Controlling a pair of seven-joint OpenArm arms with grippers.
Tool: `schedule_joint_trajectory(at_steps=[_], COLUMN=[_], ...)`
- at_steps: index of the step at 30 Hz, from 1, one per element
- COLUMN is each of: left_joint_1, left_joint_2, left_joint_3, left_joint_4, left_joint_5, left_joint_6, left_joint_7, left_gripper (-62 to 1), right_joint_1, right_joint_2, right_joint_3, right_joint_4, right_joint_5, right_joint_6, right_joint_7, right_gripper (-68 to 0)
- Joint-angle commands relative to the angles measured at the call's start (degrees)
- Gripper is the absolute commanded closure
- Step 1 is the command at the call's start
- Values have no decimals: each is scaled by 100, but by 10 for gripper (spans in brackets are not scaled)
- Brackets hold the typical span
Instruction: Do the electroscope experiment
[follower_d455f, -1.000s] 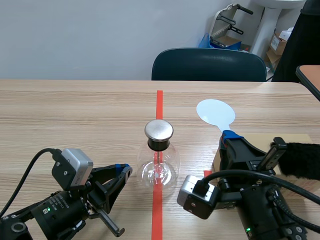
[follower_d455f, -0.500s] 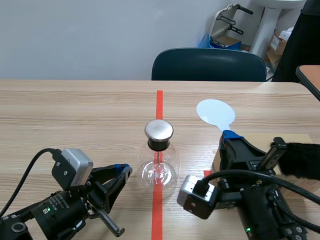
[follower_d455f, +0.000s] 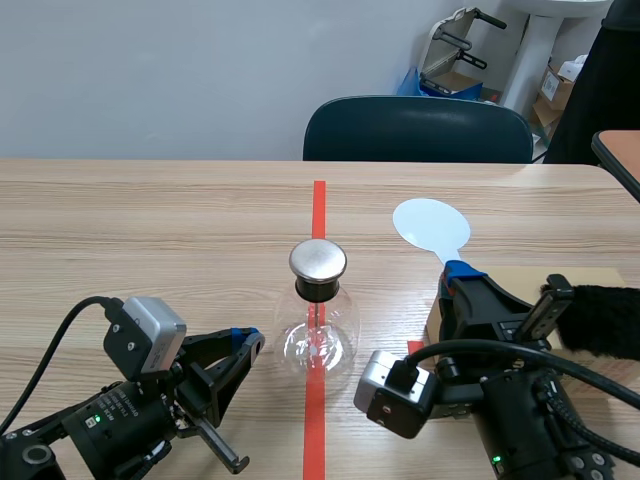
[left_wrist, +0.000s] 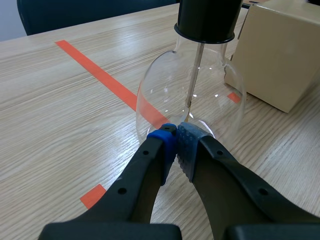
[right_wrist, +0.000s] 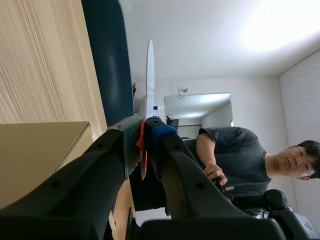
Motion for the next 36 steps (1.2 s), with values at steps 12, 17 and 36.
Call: schedule_joint_trajectory(at_steps=[12, 17, 36], left_joint_1=[-2, -2, 13], left_joint_2=[-2, -2, -2], left_joint_3=[-33, -33, -33], left_joint_4=[98, 98, 98], left_joint_5=[-33, -33, -33], left_joint_6=[-4, -4, -4], left_joint_7=[-94, -94, -96], left_gripper=[-36, -36, -36], right_joint_1=[94, 94, 96], right_joint_2=[2, 2, 0], right_joint_3=[22, 22, 22], right_joint_4=[70, 70, 70], right_joint_5=[-24, -24, -22], right_joint_6=[-109, -111, -111], right_joint_7=[286, 903, 2776], right_gripper=[-17, -17, -17])
